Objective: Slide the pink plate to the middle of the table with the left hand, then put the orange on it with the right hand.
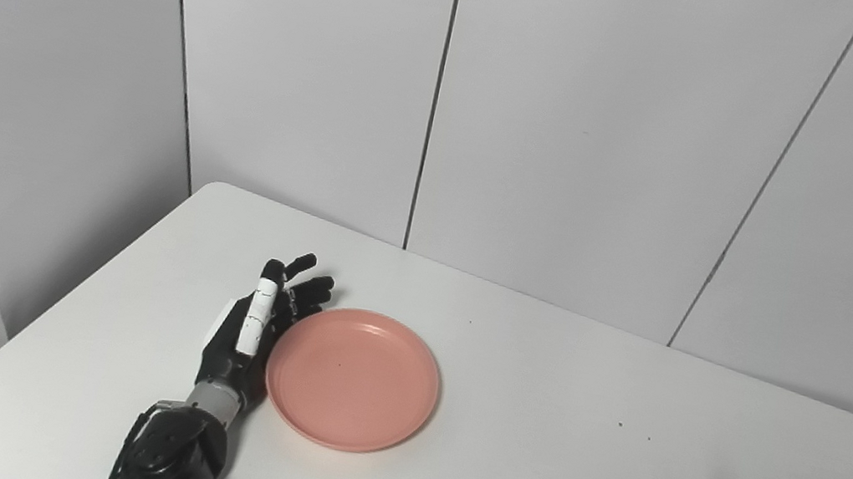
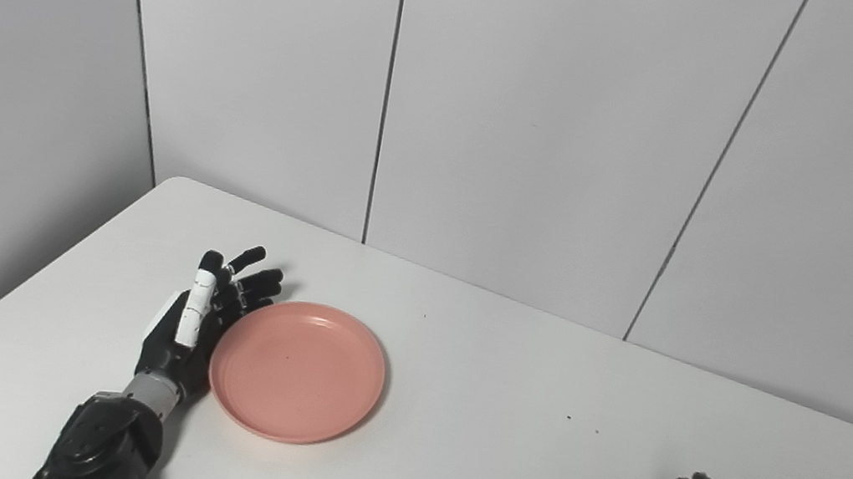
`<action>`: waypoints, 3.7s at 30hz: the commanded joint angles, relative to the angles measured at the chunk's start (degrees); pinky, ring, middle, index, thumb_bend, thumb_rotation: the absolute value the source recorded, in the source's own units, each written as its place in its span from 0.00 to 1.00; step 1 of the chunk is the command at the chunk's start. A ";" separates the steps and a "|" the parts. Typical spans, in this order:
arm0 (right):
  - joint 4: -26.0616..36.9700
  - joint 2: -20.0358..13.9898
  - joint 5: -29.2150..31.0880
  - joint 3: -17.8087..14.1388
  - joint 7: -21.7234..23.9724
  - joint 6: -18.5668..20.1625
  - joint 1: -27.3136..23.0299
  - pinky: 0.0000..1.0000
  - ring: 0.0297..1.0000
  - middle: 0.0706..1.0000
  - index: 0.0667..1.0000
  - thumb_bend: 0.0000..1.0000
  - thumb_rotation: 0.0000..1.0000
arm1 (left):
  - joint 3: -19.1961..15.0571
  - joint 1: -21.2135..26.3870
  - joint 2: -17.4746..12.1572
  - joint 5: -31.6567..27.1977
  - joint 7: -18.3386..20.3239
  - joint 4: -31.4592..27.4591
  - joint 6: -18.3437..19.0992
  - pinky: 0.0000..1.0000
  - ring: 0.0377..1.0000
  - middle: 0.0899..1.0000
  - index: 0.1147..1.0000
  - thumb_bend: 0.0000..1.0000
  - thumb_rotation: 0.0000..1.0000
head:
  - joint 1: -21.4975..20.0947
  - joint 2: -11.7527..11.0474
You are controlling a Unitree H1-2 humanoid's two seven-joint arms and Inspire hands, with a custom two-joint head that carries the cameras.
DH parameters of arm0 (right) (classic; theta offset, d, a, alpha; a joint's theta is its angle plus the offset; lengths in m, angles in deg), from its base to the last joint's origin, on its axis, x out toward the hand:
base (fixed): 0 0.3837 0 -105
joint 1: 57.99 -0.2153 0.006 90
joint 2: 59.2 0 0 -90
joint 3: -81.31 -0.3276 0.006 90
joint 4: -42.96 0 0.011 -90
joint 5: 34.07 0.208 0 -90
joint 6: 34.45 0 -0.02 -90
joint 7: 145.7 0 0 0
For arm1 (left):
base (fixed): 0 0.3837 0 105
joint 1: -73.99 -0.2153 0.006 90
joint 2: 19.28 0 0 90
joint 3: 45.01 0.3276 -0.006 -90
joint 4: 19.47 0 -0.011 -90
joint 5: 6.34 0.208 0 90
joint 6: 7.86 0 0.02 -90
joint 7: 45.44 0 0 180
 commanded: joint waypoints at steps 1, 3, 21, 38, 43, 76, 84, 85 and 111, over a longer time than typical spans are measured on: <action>-3.20 1.72 0.17 0.92 -0.07 1.42 4.76 1.00 0.96 0.95 0.95 0.87 1.00 | 0.33 -0.89 1.13 -0.47 -0.59 -0.55 2.80 0.87 0.82 0.74 0.82 0.98 0.90 | 0.02 0.01; -3.16 1.79 0.25 0.90 -0.12 1.51 4.76 1.00 0.96 0.94 0.94 0.86 1.00 | 0.50 -1.10 1.59 -1.00 -0.36 -0.75 3.04 0.87 0.83 0.76 0.82 0.96 0.89 | -0.01 0.03; -3.08 2.31 -0.60 1.33 -0.43 1.16 4.67 1.00 0.96 0.94 0.94 0.86 1.00 | 3.18 -1.09 3.27 0.87 -1.73 -1.53 3.17 0.75 0.80 0.74 0.81 0.99 0.90 | -0.93 0.39; -1.94 3.10 -1.17 1.54 -0.63 1.36 5.11 1.00 0.96 0.94 0.93 0.87 1.00 | 4.38 -1.07 6.31 1.31 -2.43 -2.74 2.48 0.86 0.82 0.76 0.83 1.00 0.90 | -2.29 1.13; -1.20 3.33 -1.53 1.75 -0.88 1.82 5.21 1.00 0.95 0.94 0.94 0.87 1.00 | 5.08 -1.57 7.55 1.71 -2.78 -3.75 2.28 0.88 0.83 0.78 0.86 0.97 0.91 | -2.66 1.53; 2.48 6.67 -5.30 4.90 -4.17 4.21 5.12 1.00 0.94 0.91 0.91 0.85 1.00 | 6.45 -3.52 13.91 3.32 -5.71 -9.09 4.48 0.87 0.82 0.74 0.85 0.96 0.87 | -11.92 5.51; 3.53 7.31 -5.45 5.42 -4.95 5.02 5.04 1.00 0.94 0.91 0.90 0.86 1.00 | 8.06 -3.70 14.65 4.51 -5.83 -11.39 6.22 0.85 0.82 0.75 0.85 0.95 0.87 | -13.46 6.33; 3.58 7.36 -5.52 5.47 -5.03 5.03 5.03 1.00 0.94 0.91 0.90 0.86 1.00 | 8.20 -3.75 14.68 4.58 -5.86 -11.57 6.39 0.85 0.82 0.76 0.85 0.94 0.87 | -13.66 6.37; 2.64 9.27 -8.59 7.36 -6.91 4.86 4.24 0.98 0.93 0.91 0.90 0.90 1.00 | 8.67 -4.28 15.79 4.66 -6.06 -10.67 5.73 0.94 0.85 0.78 0.88 0.89 0.89 | -20.10 6.62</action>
